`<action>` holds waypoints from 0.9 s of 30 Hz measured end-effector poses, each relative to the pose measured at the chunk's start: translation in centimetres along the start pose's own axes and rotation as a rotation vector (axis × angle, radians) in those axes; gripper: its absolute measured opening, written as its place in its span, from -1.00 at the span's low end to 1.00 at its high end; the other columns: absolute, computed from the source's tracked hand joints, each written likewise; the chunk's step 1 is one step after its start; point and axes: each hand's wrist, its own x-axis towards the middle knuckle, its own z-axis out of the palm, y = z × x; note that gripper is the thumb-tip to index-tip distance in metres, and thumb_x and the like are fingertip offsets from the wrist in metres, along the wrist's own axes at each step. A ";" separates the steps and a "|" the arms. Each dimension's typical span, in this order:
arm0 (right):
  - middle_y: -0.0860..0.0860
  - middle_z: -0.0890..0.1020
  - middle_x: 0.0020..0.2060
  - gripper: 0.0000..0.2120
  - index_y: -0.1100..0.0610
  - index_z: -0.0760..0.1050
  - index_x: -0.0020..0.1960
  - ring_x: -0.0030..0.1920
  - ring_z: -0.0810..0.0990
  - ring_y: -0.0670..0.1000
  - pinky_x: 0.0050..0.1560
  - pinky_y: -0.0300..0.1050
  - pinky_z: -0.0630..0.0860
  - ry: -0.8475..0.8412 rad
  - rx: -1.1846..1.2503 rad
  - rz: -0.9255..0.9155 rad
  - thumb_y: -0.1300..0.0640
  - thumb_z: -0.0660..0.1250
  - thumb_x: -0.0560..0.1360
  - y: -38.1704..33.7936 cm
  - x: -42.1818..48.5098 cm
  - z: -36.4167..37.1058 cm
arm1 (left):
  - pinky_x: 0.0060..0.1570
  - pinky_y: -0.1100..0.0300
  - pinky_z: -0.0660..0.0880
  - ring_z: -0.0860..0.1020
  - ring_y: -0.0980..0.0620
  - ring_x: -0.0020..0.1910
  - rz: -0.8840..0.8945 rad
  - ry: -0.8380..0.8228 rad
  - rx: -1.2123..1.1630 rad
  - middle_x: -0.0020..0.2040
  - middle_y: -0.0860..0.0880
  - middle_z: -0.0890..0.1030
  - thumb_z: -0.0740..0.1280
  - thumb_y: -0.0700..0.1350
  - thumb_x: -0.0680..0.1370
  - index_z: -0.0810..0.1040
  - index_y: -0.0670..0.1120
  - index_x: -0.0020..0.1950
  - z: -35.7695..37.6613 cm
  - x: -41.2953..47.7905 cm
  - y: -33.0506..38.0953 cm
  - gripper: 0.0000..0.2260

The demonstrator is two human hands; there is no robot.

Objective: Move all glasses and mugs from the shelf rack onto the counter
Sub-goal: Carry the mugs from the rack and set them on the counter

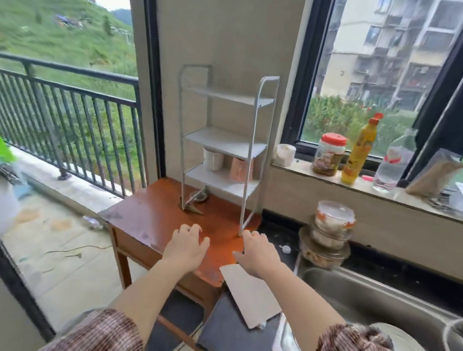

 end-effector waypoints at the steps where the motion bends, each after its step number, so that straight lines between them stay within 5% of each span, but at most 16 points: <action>1: 0.14 0.46 0.27 -0.54 0.15 0.32 0.34 0.29 0.39 0.19 0.22 0.13 0.43 0.009 -0.006 -0.006 -0.07 0.22 0.54 -0.6 1.6 0.0 | 0.21 -0.02 0.36 0.35 -0.13 0.27 -0.010 0.009 -0.022 0.31 -0.12 0.40 0.09 0.11 0.60 0.36 -0.04 0.32 -0.2 1.6 -0.5 -0.63; 17: 0.13 0.32 0.38 -0.45 0.20 0.19 0.46 0.31 0.37 0.16 0.20 0.07 0.47 0.095 0.241 0.289 -0.01 0.21 0.55 -5.8 25.1 1.6 | 0.24 -0.01 0.41 0.48 -0.12 0.24 0.131 -0.057 -0.241 0.27 -0.12 0.48 0.15 0.03 0.60 0.43 -0.14 0.33 -1.4 28.9 -5.3 -0.62; 23: 0.16 0.31 0.34 -0.31 0.16 -0.04 0.54 0.20 0.46 0.22 0.11 0.10 0.52 0.259 0.378 0.421 0.06 0.24 0.54 -5.9 30.3 2.7 | 0.21 0.05 0.39 0.48 -0.16 0.25 0.125 -0.122 -0.443 0.32 -0.19 0.48 0.20 -0.04 0.60 0.37 -0.18 0.41 0.5 36.3 -4.1 -0.59; 25: 0.11 0.29 0.37 -0.18 0.06 -0.23 0.56 0.21 0.48 0.21 0.08 0.05 0.52 0.328 0.492 0.471 0.10 0.26 0.52 -5.8 31.4 3.2 | 0.19 0.07 0.39 0.47 -0.15 0.27 0.077 -0.160 -0.516 0.33 -0.17 0.48 0.20 -0.03 0.60 0.35 -0.16 0.43 1.2 37.9 -3.4 -0.58; 27: 0.02 0.28 0.42 -0.19 -0.04 -0.18 0.56 0.27 0.46 0.12 0.05 -0.09 0.51 0.430 0.629 0.545 0.14 0.28 0.51 -5.4 32.4 3.4 | 0.12 0.13 0.37 0.47 -0.12 0.27 0.042 -0.198 -0.559 0.34 -0.11 0.48 0.19 0.01 0.60 0.33 -0.10 0.44 1.7 39.3 -3.0 -0.57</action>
